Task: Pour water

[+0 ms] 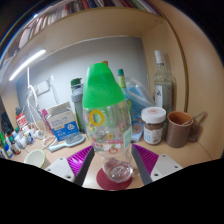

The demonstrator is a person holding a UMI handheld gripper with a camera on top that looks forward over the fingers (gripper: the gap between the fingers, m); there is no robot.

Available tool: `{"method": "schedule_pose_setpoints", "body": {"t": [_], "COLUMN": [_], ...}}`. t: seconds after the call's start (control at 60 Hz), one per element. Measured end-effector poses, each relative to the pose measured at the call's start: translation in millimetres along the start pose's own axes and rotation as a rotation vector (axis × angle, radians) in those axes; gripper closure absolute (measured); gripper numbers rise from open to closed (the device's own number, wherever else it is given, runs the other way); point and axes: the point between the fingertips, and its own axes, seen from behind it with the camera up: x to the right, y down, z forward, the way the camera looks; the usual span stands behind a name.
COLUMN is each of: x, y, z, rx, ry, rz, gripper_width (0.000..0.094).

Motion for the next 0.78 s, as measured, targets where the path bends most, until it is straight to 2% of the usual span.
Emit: {"method": "schedule_pose_setpoints", "body": {"t": [0.033,0.117,0.25,0.633,0.783], "x": [1,7,3,-79,-107], "y": [4,15,18,-1,-6], "z": [-5,-27,-88,-367,-448], "rx": [-0.019,-0.061,-0.072,-0.067,-0.061], "ry": [-0.001,0.029,0.049,0.045,0.018], "rz": [0.021,0.023,0.004,-0.148,-0.164], "gripper_width": [0.0079,0.0097,0.0094,0.0095,0.0089]}}
